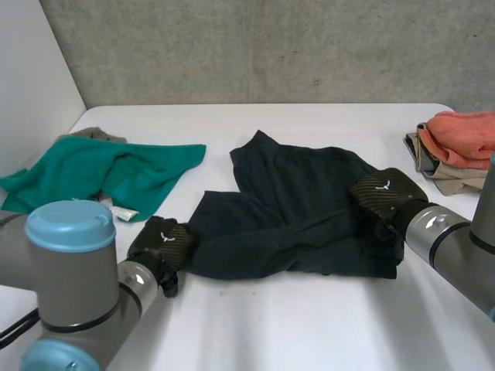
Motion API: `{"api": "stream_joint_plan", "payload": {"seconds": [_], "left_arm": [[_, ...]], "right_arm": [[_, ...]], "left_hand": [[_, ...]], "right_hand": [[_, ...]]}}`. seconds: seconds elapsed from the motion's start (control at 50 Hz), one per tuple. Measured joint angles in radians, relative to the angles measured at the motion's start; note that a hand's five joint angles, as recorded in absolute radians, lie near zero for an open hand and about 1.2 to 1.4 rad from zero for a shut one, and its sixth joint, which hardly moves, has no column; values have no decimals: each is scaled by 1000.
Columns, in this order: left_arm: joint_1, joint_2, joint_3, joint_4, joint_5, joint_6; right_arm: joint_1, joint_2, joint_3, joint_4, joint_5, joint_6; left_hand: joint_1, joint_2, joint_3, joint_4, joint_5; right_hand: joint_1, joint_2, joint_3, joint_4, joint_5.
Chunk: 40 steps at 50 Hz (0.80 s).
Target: Fold the laundry.
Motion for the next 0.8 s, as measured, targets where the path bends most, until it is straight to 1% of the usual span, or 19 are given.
{"api": "stream_joint_plan", "payload": {"seconds": [0.02,0.04,0.06,0.08,0.12,0.2,0.26,0.3,0.38,0.48,0.54,0.6,0.68,0.7,0.72,0.74,0.76,0.78,0.8], "left_arm": [[0,-12,7,11,-1,1],[0,-34,19,37,-3,2],[0,-43,25,51,-4,3],[0,-57,34,73,-7,4],[1,-71,45,104,-13,6],[2,-56,55,141,-41,8],[1,27,42,129,-82,17],[-1,101,22,84,-97,35],[-9,304,-49,-112,-112,117],[-25,493,-156,-329,-112,202],[-36,529,-200,-382,-111,219],[-44,526,-215,-395,-112,222],[-83,456,-203,-392,-114,218],[-96,441,-190,-386,-113,216],[-106,429,-177,-378,-113,215],[-113,421,-166,-372,-112,214],[-120,412,-153,-363,-111,214],[-131,394,-124,-336,-110,216],[-131,394,-124,-336,-110,216]], "right_arm": [[1,0,1,-1,1,0],[3,0,4,-3,4,-1],[4,0,5,-3,4,-2],[5,0,7,-3,3,-2],[6,0,8,-3,2,-3],[7,-1,6,-2,-2,-6],[8,-6,-1,8,-6,-17],[8,-14,-5,22,-7,-30],[11,-41,-10,85,-7,-84],[25,-84,-1,194,-4,-166],[33,-103,12,252,-1,-208],[35,-109,22,280,2,-231],[29,-112,50,310,7,-266],[27,-112,55,311,8,-270],[26,-111,58,310,7,-271],[25,-111,60,309,7,-272],[24,-111,62,308,7,-273],[23,-110,64,306,6,-273],[23,-110,64,306,6,-273]], "left_hand": [[175,135,136,152,151],[279,224,223,241,238],[593,534,529,533,524],[666,658,645,668,654],[666,695,686,710,675],[666,708,696,724,675],[666,708,697,724,675],[666,708,697,726,675],[666,709,699,727,675],[666,711,701,727,680],[666,711,704,727,683],[666,711,704,727,683],[666,711,704,727,689],[638,662,657,687,664],[553,565,580,598,584],[350,401,399,415,406],[246,313,312,326,320],[-80,32,34,38,34],[-80,32,34,38,34]], "right_hand": [[0,0,0,0,0],[0,0,0,0,0],[0,0,0,0,0],[0,0,0,0,0],[0,0,0,0,0],[0,0,0,0,0],[0,0,0,0,0],[0,0,0,0,0],[0,0,0,0,0],[0,0,0,0,0],[0,0,0,0,0],[0,0,0,0,0],[0,0,0,0,0],[0,0,0,0,0],[0,0,0,0,0],[0,0,0,0,0],[0,0,0,0,2],[1,0,0,0,2],[1,0,0,0,2]]}}
